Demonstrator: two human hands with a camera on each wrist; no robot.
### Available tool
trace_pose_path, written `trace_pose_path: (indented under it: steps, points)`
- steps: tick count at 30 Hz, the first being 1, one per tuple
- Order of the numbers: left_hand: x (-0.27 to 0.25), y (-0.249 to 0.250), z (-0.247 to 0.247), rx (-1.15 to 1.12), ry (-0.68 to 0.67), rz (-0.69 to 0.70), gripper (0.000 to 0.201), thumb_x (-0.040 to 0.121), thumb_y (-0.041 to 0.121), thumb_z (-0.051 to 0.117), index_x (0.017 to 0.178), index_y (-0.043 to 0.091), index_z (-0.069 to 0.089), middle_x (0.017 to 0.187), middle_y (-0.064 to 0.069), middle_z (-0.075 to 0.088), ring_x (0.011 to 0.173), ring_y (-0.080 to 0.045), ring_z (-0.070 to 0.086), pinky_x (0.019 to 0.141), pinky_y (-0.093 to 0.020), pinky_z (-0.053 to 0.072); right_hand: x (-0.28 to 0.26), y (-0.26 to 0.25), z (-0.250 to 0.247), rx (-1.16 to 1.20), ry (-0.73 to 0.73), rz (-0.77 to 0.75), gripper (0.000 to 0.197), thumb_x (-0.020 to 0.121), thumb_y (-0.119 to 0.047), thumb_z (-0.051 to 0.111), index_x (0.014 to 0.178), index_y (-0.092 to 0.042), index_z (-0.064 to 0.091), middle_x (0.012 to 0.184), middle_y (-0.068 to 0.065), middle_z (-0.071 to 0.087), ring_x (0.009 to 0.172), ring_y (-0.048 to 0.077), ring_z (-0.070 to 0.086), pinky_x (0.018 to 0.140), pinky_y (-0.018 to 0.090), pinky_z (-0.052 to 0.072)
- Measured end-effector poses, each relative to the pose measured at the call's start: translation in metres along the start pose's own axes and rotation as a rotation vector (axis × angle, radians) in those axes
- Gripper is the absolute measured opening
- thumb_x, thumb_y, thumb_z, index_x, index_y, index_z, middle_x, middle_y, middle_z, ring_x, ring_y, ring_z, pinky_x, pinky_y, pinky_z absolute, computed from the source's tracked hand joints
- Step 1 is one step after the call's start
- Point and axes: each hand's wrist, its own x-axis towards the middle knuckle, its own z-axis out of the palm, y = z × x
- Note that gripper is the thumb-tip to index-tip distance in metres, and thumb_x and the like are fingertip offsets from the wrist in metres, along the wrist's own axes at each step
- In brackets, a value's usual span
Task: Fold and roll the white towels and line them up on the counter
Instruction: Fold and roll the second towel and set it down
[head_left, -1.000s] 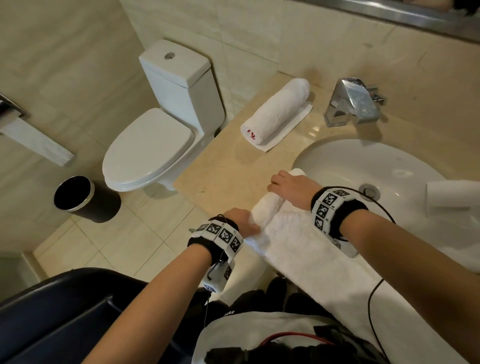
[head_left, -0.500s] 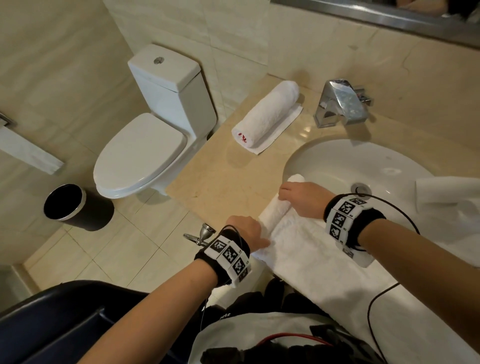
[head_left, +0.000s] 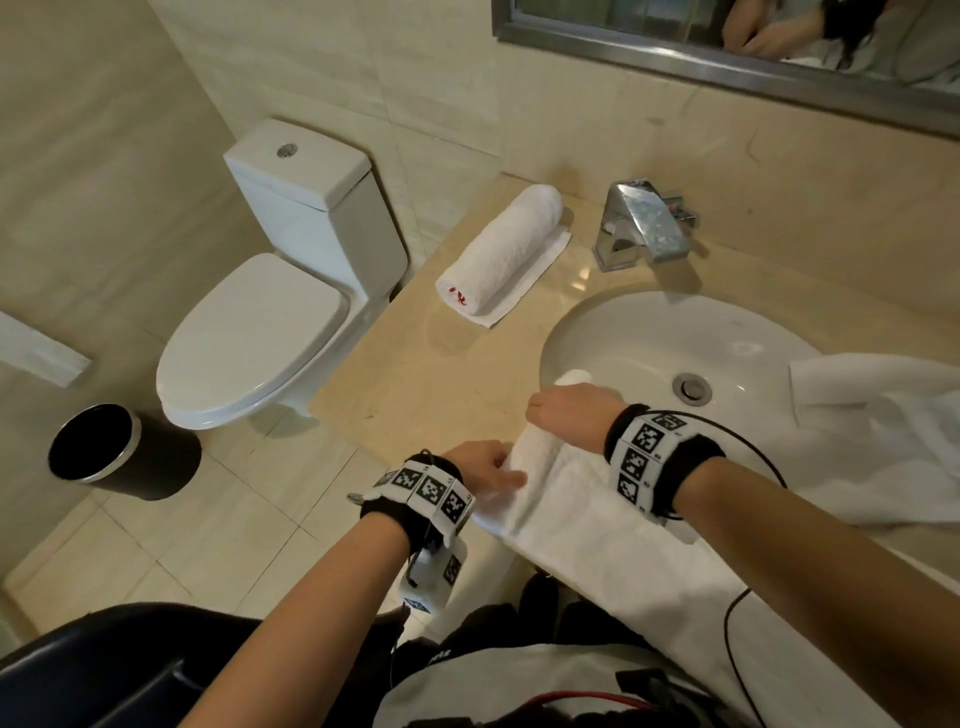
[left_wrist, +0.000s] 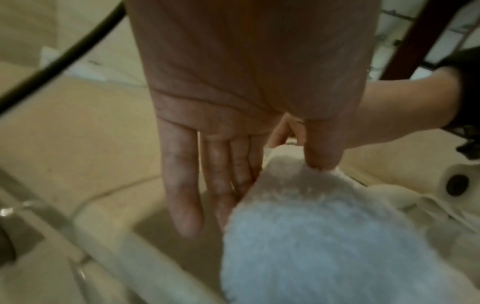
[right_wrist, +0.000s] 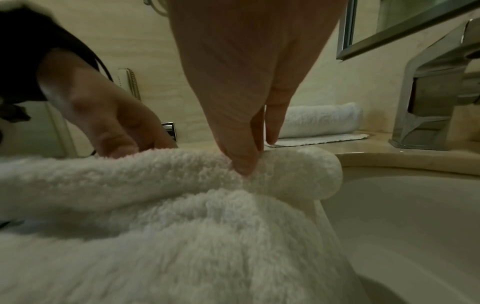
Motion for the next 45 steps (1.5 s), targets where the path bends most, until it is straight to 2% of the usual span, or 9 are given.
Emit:
trace_pose_path:
  steps: [6,10,16,26,31,34,37,40,45]
  points:
    - [0.004,0.005,0.014,-0.036,0.031,-0.068,0.063,0.065,0.052,0.064,0.118,0.022,0.049,0.115,-0.001,0.063,0.099,-0.023,0.059,0.091,-0.038,0.049,0.001,-0.002,0.011,-0.037,0.022,-0.024,0.029,0.091,0.006,0.04,0.117,-0.005,0.048,0.119,0.01,0.052,0.112,0.026,0.049,0.078,0.035,0.046]
    - [0.007,-0.001,0.012,-0.013,0.118,-0.123,0.071,0.08,0.036,0.065,0.139,0.015,0.031,0.128,-0.005,0.054,0.112,-0.024,0.055,0.091,-0.032,0.046,0.011,0.01,0.002,-0.004,0.055,-0.071,0.025,0.091,0.003,0.042,0.113,-0.005,0.052,0.114,0.01,0.056,0.11,0.027,0.049,0.084,0.039,0.047]
    - [0.002,-0.016,-0.003,-0.005,0.214,-0.139,0.055,0.083,0.026,0.065,0.127,0.012,0.037,0.117,-0.006,0.056,0.102,-0.024,0.058,0.076,-0.027,0.044,0.034,0.019,-0.012,0.035,-0.045,-0.073,0.046,0.092,-0.017,0.054,0.136,-0.014,0.039,0.134,0.006,0.049,0.125,0.024,0.041,0.1,0.035,0.038]
    - [-0.008,-0.041,-0.002,0.039,0.317,-0.324,0.047,0.086,0.031,0.059,0.12,0.009,0.034,0.119,-0.011,0.049,0.102,-0.031,0.058,0.073,-0.034,0.04,0.067,0.002,-0.028,0.002,-0.195,-0.088,0.065,0.092,0.002,0.04,0.149,-0.016,0.018,0.156,0.003,0.021,0.145,0.023,0.015,0.118,0.042,0.013]
    - [-0.004,-0.03,0.004,0.069,0.326,-0.358,0.038,0.091,0.027,0.052,0.119,0.009,0.033,0.119,-0.009,0.042,0.085,-0.028,0.057,0.065,-0.032,0.037,0.07,0.002,-0.033,-0.09,-0.126,-0.125,0.049,0.091,-0.002,0.045,0.138,-0.015,0.039,0.137,0.007,0.046,0.127,0.026,0.041,0.102,0.038,0.041]
    - [-0.005,-0.032,0.012,0.262,0.348,-0.261,0.036,0.092,0.038,0.046,0.11,0.009,0.036,0.108,-0.007,0.041,0.059,-0.018,0.042,0.051,-0.03,0.033,0.067,0.003,-0.032,-0.169,-0.043,-0.179,0.05,0.087,-0.003,0.053,0.133,-0.019,0.04,0.133,0.001,0.046,0.125,0.022,0.038,0.097,0.034,0.038]
    - [-0.01,-0.037,0.014,0.402,0.322,-0.148,0.043,0.095,0.041,0.035,0.12,0.006,0.035,0.113,-0.009,0.041,0.069,-0.022,0.045,0.06,-0.032,0.036,0.063,0.001,-0.027,-0.141,0.013,-0.163,0.047,0.086,0.0,0.052,0.128,-0.018,0.042,0.129,0.0,0.045,0.122,0.021,0.038,0.09,0.033,0.039]
    - [-0.015,-0.039,0.011,0.32,0.313,-0.11,0.032,0.095,0.028,0.031,0.12,0.007,0.035,0.113,-0.009,0.044,0.072,-0.023,0.045,0.062,-0.032,0.036,0.057,-0.001,-0.023,-0.045,0.046,-0.127,0.047,0.081,0.009,0.051,0.121,-0.014,0.042,0.12,0.004,0.045,0.112,0.023,0.042,0.068,0.032,0.038]
    - [-0.014,-0.035,0.005,0.191,0.218,-0.147,0.026,0.09,0.024,0.042,0.111,0.016,0.029,0.087,-0.003,0.044,0.064,-0.021,0.05,0.058,-0.033,0.041,0.046,-0.001,-0.018,-0.03,0.095,-0.103,0.05,0.078,0.014,0.047,0.121,-0.01,0.042,0.119,0.009,0.041,0.105,0.026,0.045,0.064,0.032,0.033]
